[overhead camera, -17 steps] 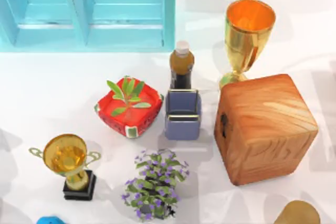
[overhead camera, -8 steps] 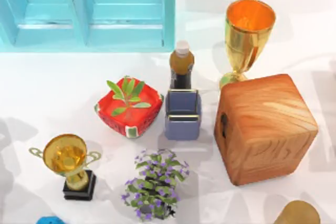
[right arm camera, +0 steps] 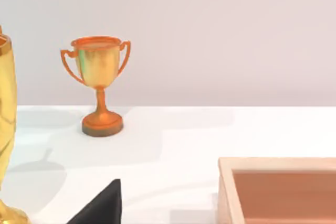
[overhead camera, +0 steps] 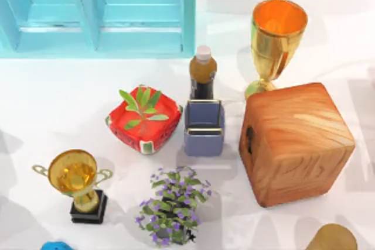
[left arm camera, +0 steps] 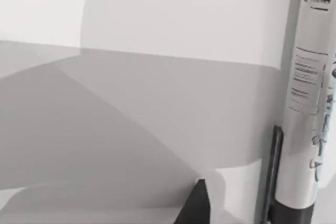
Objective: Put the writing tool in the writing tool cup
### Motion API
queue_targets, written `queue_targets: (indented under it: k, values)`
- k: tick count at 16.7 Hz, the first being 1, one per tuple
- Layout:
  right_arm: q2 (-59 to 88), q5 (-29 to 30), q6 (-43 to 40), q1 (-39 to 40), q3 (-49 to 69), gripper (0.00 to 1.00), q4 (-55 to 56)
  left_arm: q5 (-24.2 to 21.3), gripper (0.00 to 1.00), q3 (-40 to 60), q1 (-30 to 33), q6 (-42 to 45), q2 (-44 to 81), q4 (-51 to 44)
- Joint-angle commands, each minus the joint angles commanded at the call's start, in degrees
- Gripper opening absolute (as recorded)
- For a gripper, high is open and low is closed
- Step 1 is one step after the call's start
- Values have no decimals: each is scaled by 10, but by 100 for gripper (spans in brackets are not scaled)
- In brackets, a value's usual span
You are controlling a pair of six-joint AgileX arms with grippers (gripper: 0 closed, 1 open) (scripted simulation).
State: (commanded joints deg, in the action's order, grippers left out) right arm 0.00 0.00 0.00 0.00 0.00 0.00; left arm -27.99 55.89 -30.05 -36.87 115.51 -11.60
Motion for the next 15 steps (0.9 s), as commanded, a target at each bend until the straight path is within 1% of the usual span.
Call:
queue_targets:
  k: [4,15]
  values:
    - [0,0,0,0,0,100,0,0,100,0,0,0,1,1]
    - [0,0,0,0,0,100,0,0,17,0,0,0,1,1]
